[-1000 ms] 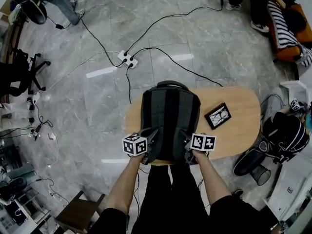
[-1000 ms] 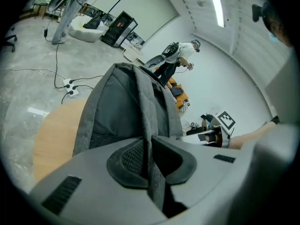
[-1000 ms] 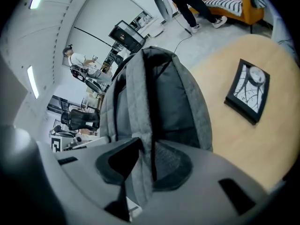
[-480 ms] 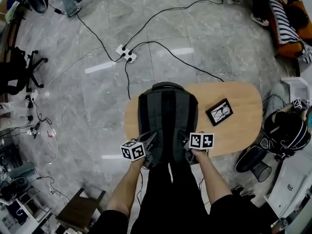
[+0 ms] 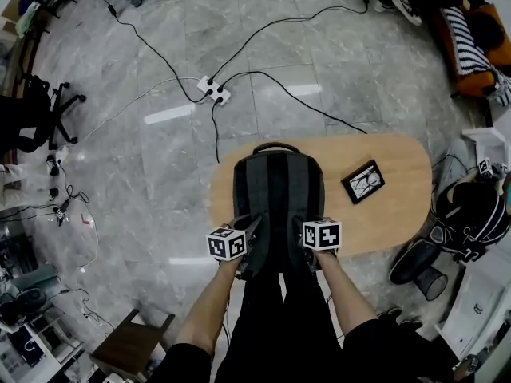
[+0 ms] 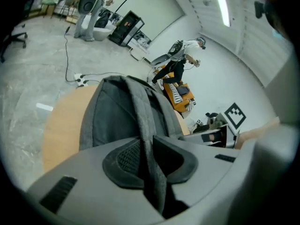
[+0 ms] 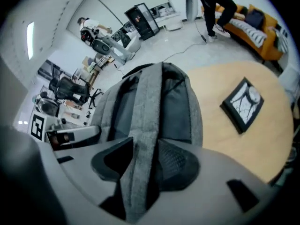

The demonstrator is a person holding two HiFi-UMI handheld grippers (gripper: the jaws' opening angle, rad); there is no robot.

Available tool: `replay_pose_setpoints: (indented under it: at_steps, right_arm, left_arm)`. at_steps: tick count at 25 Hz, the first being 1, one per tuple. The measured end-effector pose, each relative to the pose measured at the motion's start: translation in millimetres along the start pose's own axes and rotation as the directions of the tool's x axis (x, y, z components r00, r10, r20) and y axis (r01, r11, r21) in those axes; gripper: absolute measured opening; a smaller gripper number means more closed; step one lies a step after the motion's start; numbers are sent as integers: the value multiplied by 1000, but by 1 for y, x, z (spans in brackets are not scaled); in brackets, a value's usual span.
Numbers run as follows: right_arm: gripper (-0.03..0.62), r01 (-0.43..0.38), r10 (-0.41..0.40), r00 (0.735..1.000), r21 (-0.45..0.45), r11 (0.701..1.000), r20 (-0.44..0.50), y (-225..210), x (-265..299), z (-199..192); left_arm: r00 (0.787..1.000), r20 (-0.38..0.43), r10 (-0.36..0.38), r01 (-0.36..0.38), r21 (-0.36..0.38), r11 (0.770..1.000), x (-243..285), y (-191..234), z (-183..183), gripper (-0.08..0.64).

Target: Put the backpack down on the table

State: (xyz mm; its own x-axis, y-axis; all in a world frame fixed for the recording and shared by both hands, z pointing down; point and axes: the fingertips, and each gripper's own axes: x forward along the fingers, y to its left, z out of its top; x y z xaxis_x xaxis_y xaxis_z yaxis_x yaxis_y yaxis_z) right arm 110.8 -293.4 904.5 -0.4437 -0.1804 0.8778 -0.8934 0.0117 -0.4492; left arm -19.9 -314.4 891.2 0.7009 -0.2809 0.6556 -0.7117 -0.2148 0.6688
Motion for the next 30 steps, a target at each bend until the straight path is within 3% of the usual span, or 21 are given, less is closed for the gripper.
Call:
replay_pose_setpoints:
  at_steps: [3, 5, 7, 8, 11, 14, 16, 21, 26, 30]
  right_arm:
    - [179, 148, -146, 988, -59, 987, 44, -13, -13, 7]
    - [189, 232, -231, 970, -9, 973, 77, -29, -25, 8]
    - [188, 261, -265, 955, 51, 964, 132, -37, -37, 11]
    - [183, 255, -263, 950, 69, 964, 166, -36, -43, 13]
    - [77, 206, -221, 938, 84, 975, 265, -19, -62, 14]
    - [14, 183, -193, 925, 60, 981, 327, 7, -82, 7]
    - [11, 169, -175, 917, 48, 984, 359, 26, -97, 1]
    - [11, 111, -124, 877, 55, 992, 463, 69, -131, -11]
    - [11, 86, -76, 822, 10, 996, 564, 119, -178, -37]
    - [11, 70, -38, 768, -25, 997, 640, 148, -220, -55]
  left_arm:
    - [994, 57, 95, -99, 79, 992, -14, 13, 15, 110]
    - [983, 107, 150, -161, 108, 981, -28, 22, 23, 155]
    - [971, 147, 189, -207, 124, 970, -44, 30, 31, 158]
    - [965, 167, 201, -224, 133, 965, -53, 32, 35, 158]
    - [953, 232, 197, -240, 179, 954, -80, 21, 42, 151]
    - [946, 291, 141, -218, 254, 942, -105, -10, 44, 81]
    - [943, 310, 121, -219, 304, 927, -120, -31, 42, 56]
    - [936, 316, 156, -277, 386, 880, -145, -69, 31, 17]
    - [925, 369, 90, -240, 383, 892, -186, -115, 15, 15]
    - [913, 402, 64, -237, 396, 887, -214, -148, 2, 15]
